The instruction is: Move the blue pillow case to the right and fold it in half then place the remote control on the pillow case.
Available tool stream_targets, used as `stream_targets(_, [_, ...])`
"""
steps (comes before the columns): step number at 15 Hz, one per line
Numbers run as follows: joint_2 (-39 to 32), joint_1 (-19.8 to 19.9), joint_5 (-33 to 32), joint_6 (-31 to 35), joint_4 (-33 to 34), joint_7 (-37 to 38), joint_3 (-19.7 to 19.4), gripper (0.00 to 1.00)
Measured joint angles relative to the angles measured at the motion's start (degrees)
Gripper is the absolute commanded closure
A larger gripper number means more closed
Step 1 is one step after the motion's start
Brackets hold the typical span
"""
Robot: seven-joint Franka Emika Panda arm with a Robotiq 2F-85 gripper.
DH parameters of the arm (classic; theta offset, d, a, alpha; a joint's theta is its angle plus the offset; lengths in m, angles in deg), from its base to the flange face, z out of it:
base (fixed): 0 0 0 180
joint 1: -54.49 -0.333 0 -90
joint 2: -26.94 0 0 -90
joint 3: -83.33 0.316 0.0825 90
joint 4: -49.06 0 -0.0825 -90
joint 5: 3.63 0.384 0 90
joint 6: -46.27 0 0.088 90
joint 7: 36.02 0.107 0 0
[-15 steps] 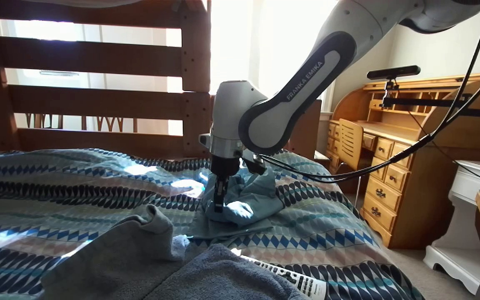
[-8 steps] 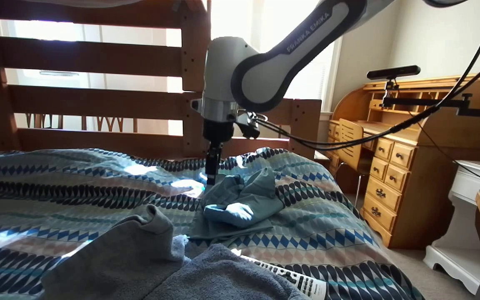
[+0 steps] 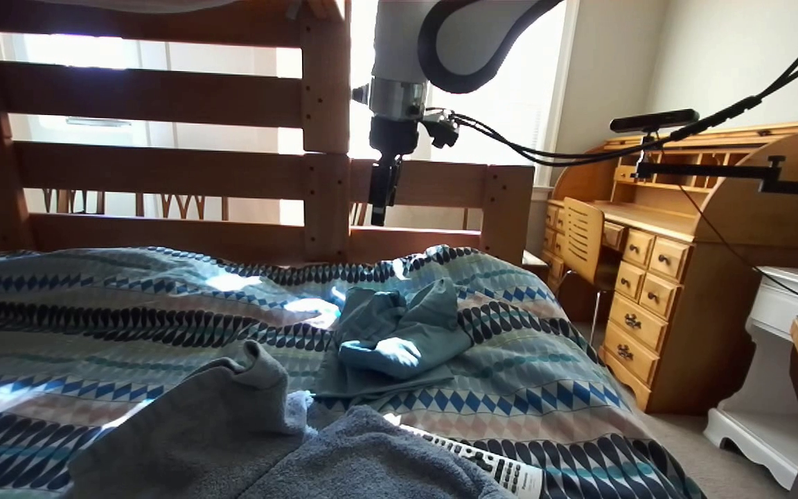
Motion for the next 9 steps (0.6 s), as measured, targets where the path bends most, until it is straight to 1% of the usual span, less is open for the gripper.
stream_targets(5, [0.2,0.3,0.0,0.2,-1.1,0.4,0.7,0.0])
stream_targets(7, [0.2,1.6,1.2,-0.2,-1.6,0.1,3.3,0.0])
stream_targets(9, [0.7,3.5,4.0,-1.3,-3.5,-1.1,6.9,0.0])
